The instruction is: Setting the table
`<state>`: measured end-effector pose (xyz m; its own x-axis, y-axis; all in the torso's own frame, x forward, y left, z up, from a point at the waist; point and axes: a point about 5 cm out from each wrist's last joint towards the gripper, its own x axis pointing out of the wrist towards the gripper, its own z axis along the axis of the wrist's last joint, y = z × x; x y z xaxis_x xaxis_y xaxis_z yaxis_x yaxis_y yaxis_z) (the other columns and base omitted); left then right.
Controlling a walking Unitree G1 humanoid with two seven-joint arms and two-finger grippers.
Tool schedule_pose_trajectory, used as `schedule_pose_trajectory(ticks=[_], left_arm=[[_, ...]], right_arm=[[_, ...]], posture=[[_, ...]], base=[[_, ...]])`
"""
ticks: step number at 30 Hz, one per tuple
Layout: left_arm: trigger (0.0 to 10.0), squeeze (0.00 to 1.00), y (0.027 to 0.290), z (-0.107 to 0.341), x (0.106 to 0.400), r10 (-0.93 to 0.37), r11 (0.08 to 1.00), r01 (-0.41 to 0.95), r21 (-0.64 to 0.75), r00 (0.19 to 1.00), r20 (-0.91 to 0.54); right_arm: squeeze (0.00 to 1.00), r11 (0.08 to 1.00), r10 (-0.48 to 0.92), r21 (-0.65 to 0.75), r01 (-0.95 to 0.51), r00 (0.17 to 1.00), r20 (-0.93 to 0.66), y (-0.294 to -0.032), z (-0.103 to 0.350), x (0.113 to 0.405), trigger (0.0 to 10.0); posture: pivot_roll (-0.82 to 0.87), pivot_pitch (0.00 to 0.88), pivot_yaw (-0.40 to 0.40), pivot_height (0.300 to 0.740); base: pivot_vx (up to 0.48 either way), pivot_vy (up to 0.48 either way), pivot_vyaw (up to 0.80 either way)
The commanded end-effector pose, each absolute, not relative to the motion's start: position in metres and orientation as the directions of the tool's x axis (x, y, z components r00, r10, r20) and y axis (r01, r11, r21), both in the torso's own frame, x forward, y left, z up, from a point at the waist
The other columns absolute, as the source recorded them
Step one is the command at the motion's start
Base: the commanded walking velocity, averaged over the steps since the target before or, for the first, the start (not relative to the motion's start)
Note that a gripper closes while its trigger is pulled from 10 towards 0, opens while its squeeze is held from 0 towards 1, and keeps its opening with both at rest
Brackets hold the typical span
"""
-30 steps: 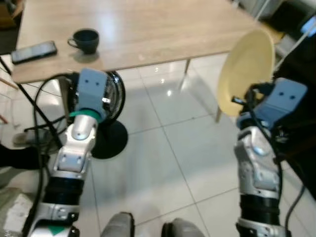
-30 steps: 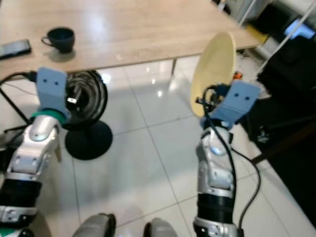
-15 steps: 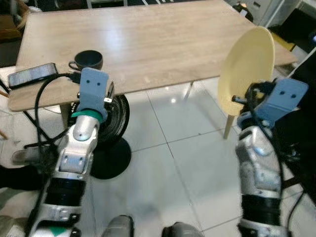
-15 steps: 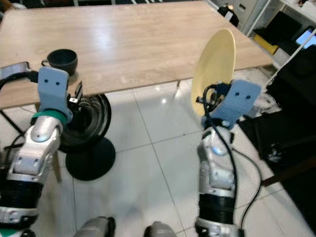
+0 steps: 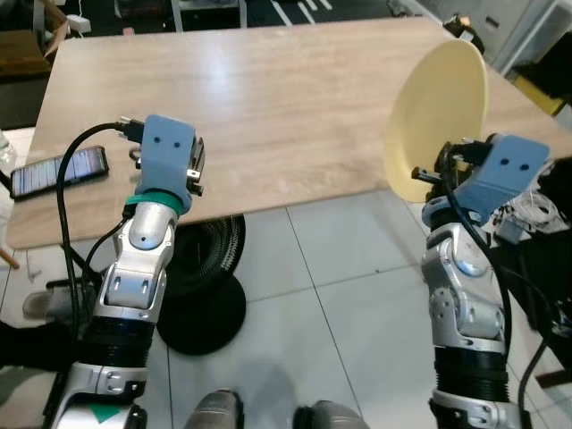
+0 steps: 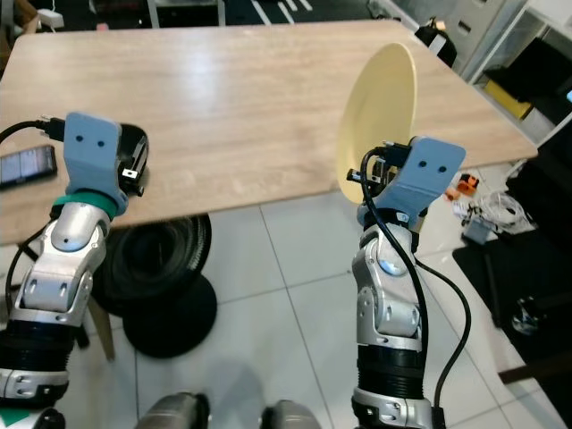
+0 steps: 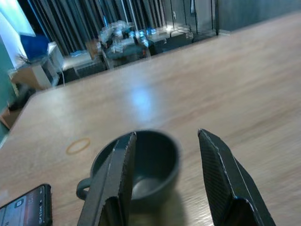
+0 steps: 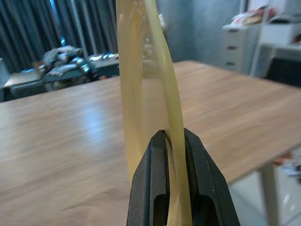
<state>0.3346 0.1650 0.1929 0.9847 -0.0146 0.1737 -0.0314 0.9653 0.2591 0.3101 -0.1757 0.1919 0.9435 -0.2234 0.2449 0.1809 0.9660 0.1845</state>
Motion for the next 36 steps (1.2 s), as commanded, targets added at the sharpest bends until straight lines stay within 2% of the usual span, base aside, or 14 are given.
schedule_pose_trajectory(ticks=[1,7,27,32,35,36], left_arm=[[10.0,0.00,0.165,0.190,0.334,-0.013,0.964,-0.031,0.263,0.986,0.163],[10.0,0.00,0.165,0.191,0.333,-0.021,0.961,-0.028,0.276,0.984,0.175],[10.0,0.00,0.160,0.195,0.330,-0.052,0.955,-0.013,0.296,0.977,0.209],[10.0,0.00,0.159,0.194,0.327,-0.055,0.955,-0.008,0.296,0.977,0.206],[10.0,0.00,0.158,0.193,0.326,-0.056,0.955,-0.007,0.295,0.977,0.205],[10.0,0.00,0.157,0.193,0.325,-0.059,0.956,-0.004,0.294,0.977,0.203]], right_arm=[[0.00,0.969,-0.205,0.188,0.160,0.946,0.251,-0.174,0.192,0.309,10.0],[0.00,0.974,-0.154,0.204,0.102,0.953,0.259,-0.166,0.194,0.309,10.0],[0.00,0.962,-0.084,0.271,0.013,0.964,0.253,-0.157,0.196,0.311,10.0],[0.00,0.901,-0.065,0.434,0.009,0.991,0.114,-0.149,0.174,0.322,10.0],[0.00,0.891,-0.059,0.455,0.010,0.994,0.095,-0.147,0.171,0.324,10.0],[0.00,0.866,-0.047,0.500,0.010,0.997,0.063,-0.144,0.167,0.327,10.0]], posture=[[0.06,0.000,0.013,0.740],[0.06,0.000,0.013,0.740],[0.07,0.019,0.004,0.740],[0.09,0.032,-0.003,0.740],[0.09,0.032,-0.003,0.740],[0.10,0.036,-0.007,0.740]], base=[[0.454,0.000,0.00],[0.444,0.000,0.00],[0.000,0.000,0.00],[0.000,0.000,0.00],[0.000,0.000,0.00],[0.000,0.000,0.00]])
